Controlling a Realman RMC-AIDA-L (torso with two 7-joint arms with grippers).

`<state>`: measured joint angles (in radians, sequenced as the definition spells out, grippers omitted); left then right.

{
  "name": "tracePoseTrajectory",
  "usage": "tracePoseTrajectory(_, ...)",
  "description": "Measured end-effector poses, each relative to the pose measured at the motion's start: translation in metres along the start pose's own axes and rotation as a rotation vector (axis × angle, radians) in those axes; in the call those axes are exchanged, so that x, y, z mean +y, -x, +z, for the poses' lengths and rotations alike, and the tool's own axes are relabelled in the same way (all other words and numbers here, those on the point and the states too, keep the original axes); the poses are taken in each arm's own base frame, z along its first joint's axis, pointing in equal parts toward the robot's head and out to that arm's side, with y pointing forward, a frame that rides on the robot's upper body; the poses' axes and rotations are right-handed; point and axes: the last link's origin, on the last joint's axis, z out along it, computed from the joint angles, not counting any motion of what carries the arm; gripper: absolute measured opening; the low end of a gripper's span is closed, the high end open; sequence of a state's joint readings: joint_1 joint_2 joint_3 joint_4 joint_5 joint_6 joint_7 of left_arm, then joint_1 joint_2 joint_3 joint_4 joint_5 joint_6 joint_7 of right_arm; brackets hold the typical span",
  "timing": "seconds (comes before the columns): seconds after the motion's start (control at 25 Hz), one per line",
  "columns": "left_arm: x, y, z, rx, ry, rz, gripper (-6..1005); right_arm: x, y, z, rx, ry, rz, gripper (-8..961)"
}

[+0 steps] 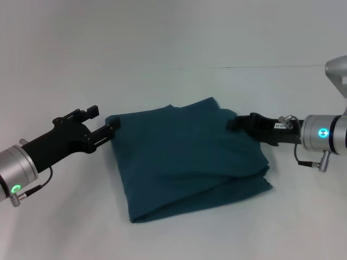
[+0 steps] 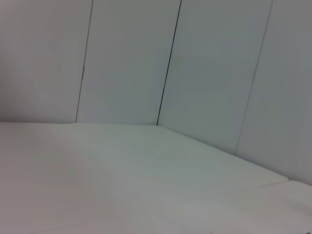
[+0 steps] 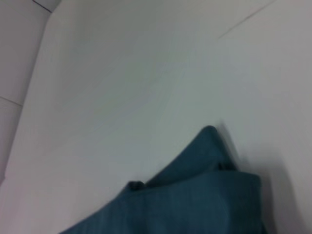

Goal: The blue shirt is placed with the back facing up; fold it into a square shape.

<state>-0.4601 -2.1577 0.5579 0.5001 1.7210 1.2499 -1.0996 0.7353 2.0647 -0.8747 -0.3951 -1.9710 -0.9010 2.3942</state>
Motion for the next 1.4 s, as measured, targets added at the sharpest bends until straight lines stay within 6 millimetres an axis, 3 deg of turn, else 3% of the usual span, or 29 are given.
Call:
tracePoseTrajectory(0.36, 0.000, 0.001, -0.001, -0.002, -0.006, -0.001, 691, 0.010, 0.005, 0.003, -0.037, 0.049, -0.002, 472)
tracePoseTrajectory(1.12, 0.001, 0.003, -0.001, -0.005, -0.005, -0.004, 690, 0.004, 0.001, 0.009, -0.078, 0.005, -0.063, 298)
tracePoseTrajectory(1.32, 0.001, 0.004, -0.001, -0.005, -0.006, -0.007, 690, -0.003, 0.001, 0.015, -0.107, -0.057, -0.073, 97)
tracePoseTrajectory(1.4, 0.001, 0.004, -0.002, -0.005, -0.007, -0.008, 690, -0.003, 0.001, 0.015, -0.111, -0.063, -0.073, 77)
